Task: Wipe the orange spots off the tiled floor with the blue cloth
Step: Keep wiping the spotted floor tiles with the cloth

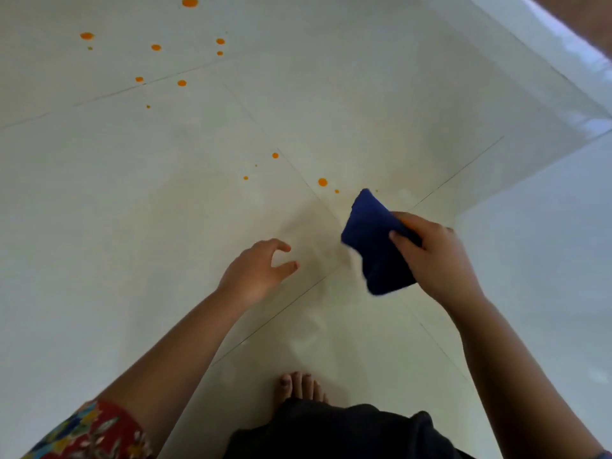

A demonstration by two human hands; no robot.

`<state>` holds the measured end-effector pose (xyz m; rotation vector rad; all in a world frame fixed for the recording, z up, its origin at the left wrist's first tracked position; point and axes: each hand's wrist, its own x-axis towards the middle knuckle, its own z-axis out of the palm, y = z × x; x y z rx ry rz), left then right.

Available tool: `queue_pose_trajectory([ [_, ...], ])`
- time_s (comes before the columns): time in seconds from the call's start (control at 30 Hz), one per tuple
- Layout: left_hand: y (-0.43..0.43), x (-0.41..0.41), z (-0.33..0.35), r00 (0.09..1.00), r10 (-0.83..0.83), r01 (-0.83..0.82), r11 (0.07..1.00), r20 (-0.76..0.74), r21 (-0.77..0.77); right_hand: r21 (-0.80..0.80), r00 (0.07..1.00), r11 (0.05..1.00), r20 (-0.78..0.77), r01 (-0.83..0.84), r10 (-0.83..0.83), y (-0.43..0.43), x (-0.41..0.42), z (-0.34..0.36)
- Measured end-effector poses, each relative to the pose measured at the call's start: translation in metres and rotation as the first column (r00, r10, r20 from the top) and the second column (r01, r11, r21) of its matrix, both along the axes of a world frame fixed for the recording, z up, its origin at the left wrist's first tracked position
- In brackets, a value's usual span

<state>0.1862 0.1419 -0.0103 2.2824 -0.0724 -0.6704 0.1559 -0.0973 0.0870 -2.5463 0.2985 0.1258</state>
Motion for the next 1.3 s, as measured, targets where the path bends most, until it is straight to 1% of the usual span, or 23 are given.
queue_pose_trajectory([
  [0.07, -0.001, -0.003, -0.010, 1.000, -0.008, 0.008, 1.000, -0.018, 0.008, -0.187, 0.997, 0.980, 0.038, -0.065, 0.073, -0.001, -0.005, -0.004],
  [0.13, 0.000, -0.004, -0.019, 1.000, -0.006, 0.006, 1.000, -0.015, -0.002, -0.244, 0.979, 0.954, -0.144, -0.176, 0.144, 0.006, -0.012, -0.018],
  [0.2, 0.002, -0.004, -0.028, 1.000, -0.003, 0.003, 1.000, 0.016, -0.011, -0.172, 0.932, 0.968, -0.342, -0.183, 0.116, 0.013, -0.015, -0.042],
  [0.23, 0.005, -0.004, -0.033, 0.999, 0.003, -0.002, 1.000, 0.040, -0.007, -0.104, 0.943, 0.990, -0.330, -0.092, 0.053, 0.014, -0.012, -0.055],
  [0.27, 0.007, -0.003, -0.038, 0.998, 0.011, -0.011, 1.000, 0.069, 0.001, -0.059, 0.966, 0.998, -0.253, 0.029, -0.043, 0.012, -0.007, -0.072],
  [0.33, 0.013, 0.000, -0.049, 0.991, 0.035, -0.038, 0.999, 0.126, 0.024, -0.123, 0.979, 0.976, -0.075, 0.181, -0.191, 0.010, 0.009, -0.113],
  [0.37, 0.014, 0.002, -0.054, 0.987, 0.041, -0.048, 0.998, 0.155, 0.041, -0.194, 0.971, 0.959, -0.076, 0.209, -0.227, 0.011, 0.018, -0.133],
  [0.47, 0.017, 0.007, -0.069, 0.979, -0.013, -0.017, 0.989, 0.206, 0.145, -0.329, 0.948, 0.925, -0.186, 0.189, -0.260, 0.023, 0.035, -0.183],
  [0.53, 0.024, 0.007, -0.082, 0.979, -0.063, 0.016, 0.972, 0.196, 0.233, -0.372, 0.962, 0.920, -0.186, 0.121, -0.201, 0.025, 0.034, -0.199],
  [0.63, 0.033, 0.002, -0.099, 0.966, -0.169, 0.103, 0.944, 0.194, 0.314, -0.363, 0.985, 0.931, -0.136, 0.048, -0.104, 0.003, 0.015, -0.203],
  [0.67, 0.033, 0.002, -0.103, 0.963, -0.186, 0.112, 0.935, 0.197, 0.337, -0.371, 0.987, 0.927, -0.116, 0.061, -0.111, -0.009, 0.017, -0.204],
  [0.73, 0.031, 0.000, -0.105, 0.957, -0.198, 0.107, 0.919, 0.210, 0.379, -0.354, 0.968, 0.916, -0.089, 0.188, -0.233, -0.032, 0.040, -0.205],
  [0.8, 0.030, 0.001, -0.104, 0.955, -0.199, 0.097, 0.911, 0.221, 0.401, -0.331, 0.921, 0.885, -0.096, 0.328, -0.377, -0.032, 0.077, -0.204],
  [0.83, 0.030, 0.001, -0.105, 0.955, -0.196, 0.094, 0.912, 0.222, 0.400, -0.323, 0.915, 0.883, -0.106, 0.339, -0.390, -0.024, 0.093, -0.204],
  [0.87, 0.030, 0.001, -0.105, 0.955, -0.190, 0.088, 0.914, 0.228, 0.395, -0.325, 0.936, 0.900, -0.098, 0.290, -0.337, -0.012, 0.101, -0.203],
  [0.93, 0.031, 0.000, -0.107, 0.952, -0.195, 0.089, 0.914, 0.235, 0.397, -0.339, 0.994, 0.939, -0.072, 0.057, -0.087, 0.010, 0.088, -0.207],
  [0.97, 0.031, 0.000, -0.107, 0.951, -0.197, 0.090, 0.913, 0.237, 0.398, -0.349, 0.996, 0.936, -0.082, -0.049, 0.021, 0.016, 0.070, -0.207],
  [1.0, 0.031, 0.000, -0.108, 0.952, -0.196, 0.090, 0.913, 0.235, 0.398, -0.361, 0.993, 0.927, -0.089, -0.099, 0.072, 0.014, 0.051, -0.209],
  [1.03, 0.031, 0.000, -0.107, 0.953, -0.192, 0.086, 0.914, 0.236, 0.397, -0.366, 0.995, 0.927, -0.091, -0.077, 0.046, 0.005, 0.037, -0.209],
  [1.1, 0.030, -0.001, -0.107, 0.950, -0.194, 0.081, 0.910, 0.245, 0.408, -0.358, 0.986, 0.927, -0.077, 0.110, -0.147, -0.023, 0.041, -0.210],
  [1.2, 0.029, -0.002, -0.109, 0.940, -0.197, 0.058, 0.897, 0.279, 0.439, -0.343, 0.917, 0.873, -0.073, 0.347, -0.393, -0.044, 0.098, -0.207],
  [1.23, 0.029, -0.003, -0.109, 0.936, -0.198, 0.051, 0.895, 0.292, 0.443, -0.339, 0.907, 0.866, -0.074, 0.368, -0.415, -0.042, 0.121, -0.206],
  [1.3, 0.029, -0.003, -0.110, 0.932, -0.198, 0.047, 0.898, 0.305, 0.438, -0.325, 0.937, 0.896, -0.072, 0.302, -0.342, -0.021, 0.152, -0.205],
])
